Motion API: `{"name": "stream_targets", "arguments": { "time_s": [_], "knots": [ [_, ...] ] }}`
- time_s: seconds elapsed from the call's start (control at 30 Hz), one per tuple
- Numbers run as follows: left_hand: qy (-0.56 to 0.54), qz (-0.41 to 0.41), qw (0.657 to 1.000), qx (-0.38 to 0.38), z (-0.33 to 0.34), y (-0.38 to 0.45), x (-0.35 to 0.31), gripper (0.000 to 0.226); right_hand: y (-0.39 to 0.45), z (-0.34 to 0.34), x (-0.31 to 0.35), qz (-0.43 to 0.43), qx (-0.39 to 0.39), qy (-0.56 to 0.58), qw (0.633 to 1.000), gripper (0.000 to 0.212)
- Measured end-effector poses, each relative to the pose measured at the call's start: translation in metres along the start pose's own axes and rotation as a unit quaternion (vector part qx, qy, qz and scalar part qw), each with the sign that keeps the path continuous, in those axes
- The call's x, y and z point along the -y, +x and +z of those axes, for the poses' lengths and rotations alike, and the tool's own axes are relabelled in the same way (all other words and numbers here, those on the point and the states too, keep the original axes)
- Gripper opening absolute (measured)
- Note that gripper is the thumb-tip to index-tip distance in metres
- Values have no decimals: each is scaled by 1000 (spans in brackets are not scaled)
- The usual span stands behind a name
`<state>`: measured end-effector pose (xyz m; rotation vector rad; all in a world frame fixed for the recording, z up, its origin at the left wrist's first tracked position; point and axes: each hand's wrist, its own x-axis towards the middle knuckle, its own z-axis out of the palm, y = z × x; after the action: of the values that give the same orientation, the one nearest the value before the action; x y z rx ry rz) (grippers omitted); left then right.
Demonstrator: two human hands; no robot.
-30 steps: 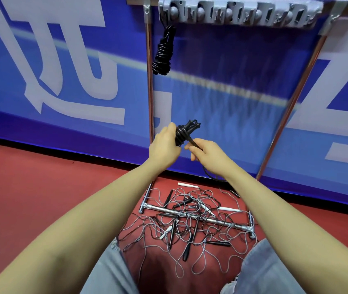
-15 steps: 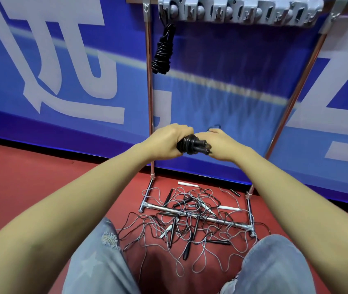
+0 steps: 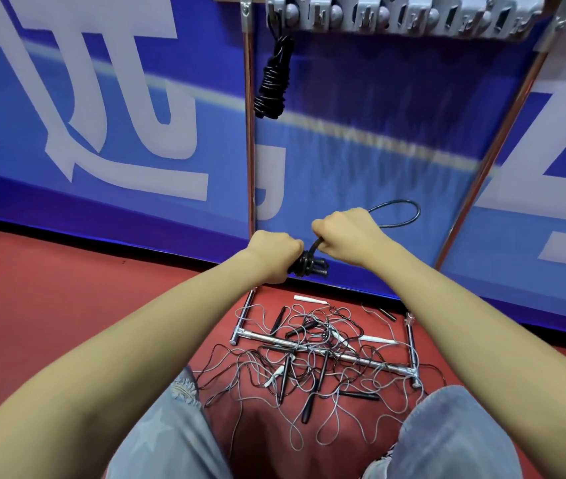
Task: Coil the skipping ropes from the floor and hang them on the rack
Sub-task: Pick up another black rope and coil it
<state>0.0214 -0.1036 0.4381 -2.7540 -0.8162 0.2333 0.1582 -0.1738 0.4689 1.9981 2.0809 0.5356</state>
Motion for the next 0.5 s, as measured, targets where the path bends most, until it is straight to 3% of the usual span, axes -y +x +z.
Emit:
{"name": "stream_targets", "arguments": {
  "time_s": [0.27,0.43,0.5],
  "knots": [
    [-89,-116,989,-7,8,3,-7,37,-10,3,24,48,-37,179,982,18],
    [-221,-131,965,-60,7,4,-10,52,-21,13,30,128,-82,301,941,29],
    [-276,-139,946,-96,5,4,-14,50,-22,17,30,186,-121,374,901,25]
  ]
}}
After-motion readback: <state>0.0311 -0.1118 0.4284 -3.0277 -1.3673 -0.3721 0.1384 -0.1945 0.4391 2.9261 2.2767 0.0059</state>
